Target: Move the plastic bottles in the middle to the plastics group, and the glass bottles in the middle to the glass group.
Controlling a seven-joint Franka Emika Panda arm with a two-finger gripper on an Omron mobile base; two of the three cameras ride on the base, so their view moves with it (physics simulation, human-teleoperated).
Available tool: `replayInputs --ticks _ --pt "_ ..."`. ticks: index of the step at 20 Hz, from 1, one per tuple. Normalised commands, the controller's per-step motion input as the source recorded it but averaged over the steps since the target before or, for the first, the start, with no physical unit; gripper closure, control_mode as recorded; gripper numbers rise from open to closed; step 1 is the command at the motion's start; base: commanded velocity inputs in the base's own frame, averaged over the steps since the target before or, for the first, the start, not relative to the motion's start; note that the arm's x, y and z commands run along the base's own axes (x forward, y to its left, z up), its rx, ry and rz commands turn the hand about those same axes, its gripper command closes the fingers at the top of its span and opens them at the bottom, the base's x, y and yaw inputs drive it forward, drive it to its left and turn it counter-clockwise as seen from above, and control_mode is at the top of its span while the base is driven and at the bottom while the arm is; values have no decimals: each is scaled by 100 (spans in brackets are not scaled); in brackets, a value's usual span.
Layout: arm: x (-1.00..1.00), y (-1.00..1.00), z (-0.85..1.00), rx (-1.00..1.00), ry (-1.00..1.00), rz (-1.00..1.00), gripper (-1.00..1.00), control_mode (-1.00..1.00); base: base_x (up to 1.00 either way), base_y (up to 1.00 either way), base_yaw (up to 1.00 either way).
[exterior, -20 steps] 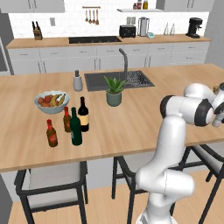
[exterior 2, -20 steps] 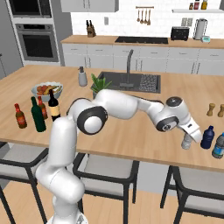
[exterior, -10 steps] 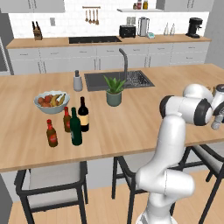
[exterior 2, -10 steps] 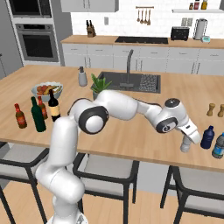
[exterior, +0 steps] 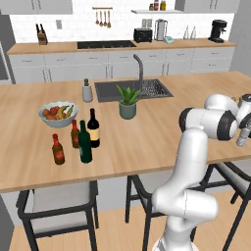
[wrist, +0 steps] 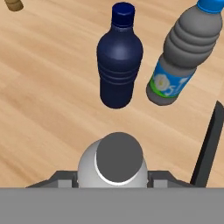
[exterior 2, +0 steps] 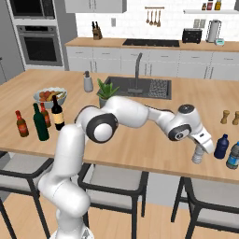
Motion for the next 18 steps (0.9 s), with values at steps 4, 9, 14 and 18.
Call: replayInputs --ticks 4,9,14,18 --pt "0 -2 -1 0 0 0 100 -100 0 0 0" --pt "0 0 0 0 0 0 -100 -100 0 0 0" --pt "0 0 0 0 0 0 -100 -100 0 0 0" --pt "0 0 0 0 0 0 -100 -100 0 0 0"
